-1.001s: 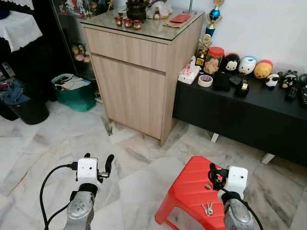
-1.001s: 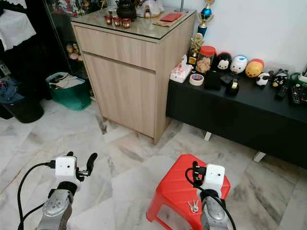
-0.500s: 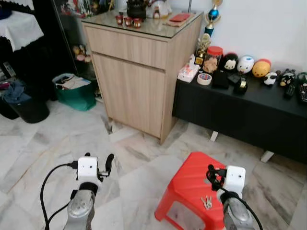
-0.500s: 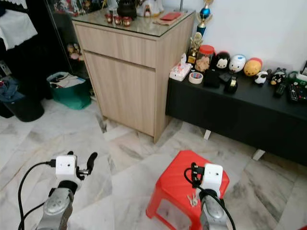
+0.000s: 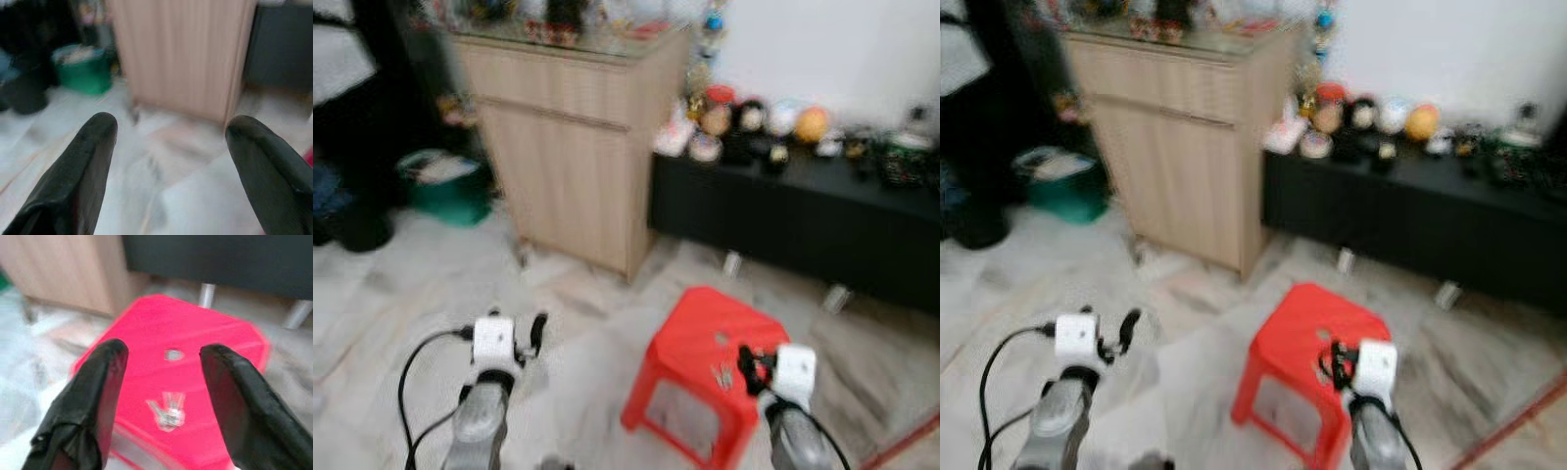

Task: Hang keys on a hook

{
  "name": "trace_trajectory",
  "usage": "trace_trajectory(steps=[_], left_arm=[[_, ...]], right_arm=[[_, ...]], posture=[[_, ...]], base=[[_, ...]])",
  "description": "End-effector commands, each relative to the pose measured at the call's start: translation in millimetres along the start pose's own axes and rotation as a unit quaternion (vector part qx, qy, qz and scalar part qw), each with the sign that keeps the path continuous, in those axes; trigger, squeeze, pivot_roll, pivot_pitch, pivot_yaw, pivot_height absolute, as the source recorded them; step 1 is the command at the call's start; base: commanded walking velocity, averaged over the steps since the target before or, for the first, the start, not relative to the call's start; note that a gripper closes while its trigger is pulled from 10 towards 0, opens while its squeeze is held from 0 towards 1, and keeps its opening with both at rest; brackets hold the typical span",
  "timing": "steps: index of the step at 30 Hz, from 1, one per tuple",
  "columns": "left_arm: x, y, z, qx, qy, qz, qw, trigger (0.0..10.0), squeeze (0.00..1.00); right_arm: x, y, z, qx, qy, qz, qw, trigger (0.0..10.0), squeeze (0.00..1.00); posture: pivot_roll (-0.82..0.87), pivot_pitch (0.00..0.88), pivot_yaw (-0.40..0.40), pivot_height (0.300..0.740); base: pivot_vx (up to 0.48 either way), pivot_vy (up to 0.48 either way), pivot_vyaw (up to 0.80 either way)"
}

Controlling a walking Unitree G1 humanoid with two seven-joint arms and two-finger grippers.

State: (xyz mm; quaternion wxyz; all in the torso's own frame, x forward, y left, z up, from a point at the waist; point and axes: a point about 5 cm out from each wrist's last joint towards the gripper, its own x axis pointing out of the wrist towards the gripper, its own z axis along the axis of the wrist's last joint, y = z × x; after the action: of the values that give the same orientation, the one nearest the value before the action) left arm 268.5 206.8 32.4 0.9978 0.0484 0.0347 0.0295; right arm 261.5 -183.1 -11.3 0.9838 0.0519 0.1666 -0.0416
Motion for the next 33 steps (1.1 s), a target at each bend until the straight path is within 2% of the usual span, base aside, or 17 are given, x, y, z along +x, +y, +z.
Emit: trace_trajectory(steps=[1, 12, 15, 33], left_arm=[[2.6, -2.7, 1.6, -0.003, 0.002, -0.005, 1.000, 10.0, 0.00], [2.9, -6.3, 2.2, -0.010, 0.004, -0.009, 1.000, 10.0, 0.00], [2.7, -7.0, 1.4, -0.011, 0.008, -0.011, 1.000, 10.0, 0.00], [4.0, -11.8, 1.7, -0.010, 0.012, -0.024, 1.000, 10.0, 0.00]], right_arm=[[-1.6, 0.7, -3.8, 0.002, 0.008, 0.001, 1.000, 10.0, 0.00], [-0.3, 1.7, -7.0, -0.005, 0.030, 0.001, 1.000, 10.0, 0.00], [-0.4, 1.4, -6.0, -0.007, 0.023, 0.001, 1.000, 10.0, 0.00], [-1.4, 3.7, -8.4, -0.009, 0.028, 0.006, 1.000, 10.0, 0.00]], posture=[[0.04, 0.022, -0.031, 0.658], [0.05, 0.023, -0.034, 0.653], [0.05, 0.023, -0.034, 0.638], [0.04, 0.023, -0.034, 0.638]], base=[[0.000, 0.000, 0.00], [0.000, 0.000, 0.00], [0.000, 0.000, 0.00], [0.000, 0.000, 0.00]])
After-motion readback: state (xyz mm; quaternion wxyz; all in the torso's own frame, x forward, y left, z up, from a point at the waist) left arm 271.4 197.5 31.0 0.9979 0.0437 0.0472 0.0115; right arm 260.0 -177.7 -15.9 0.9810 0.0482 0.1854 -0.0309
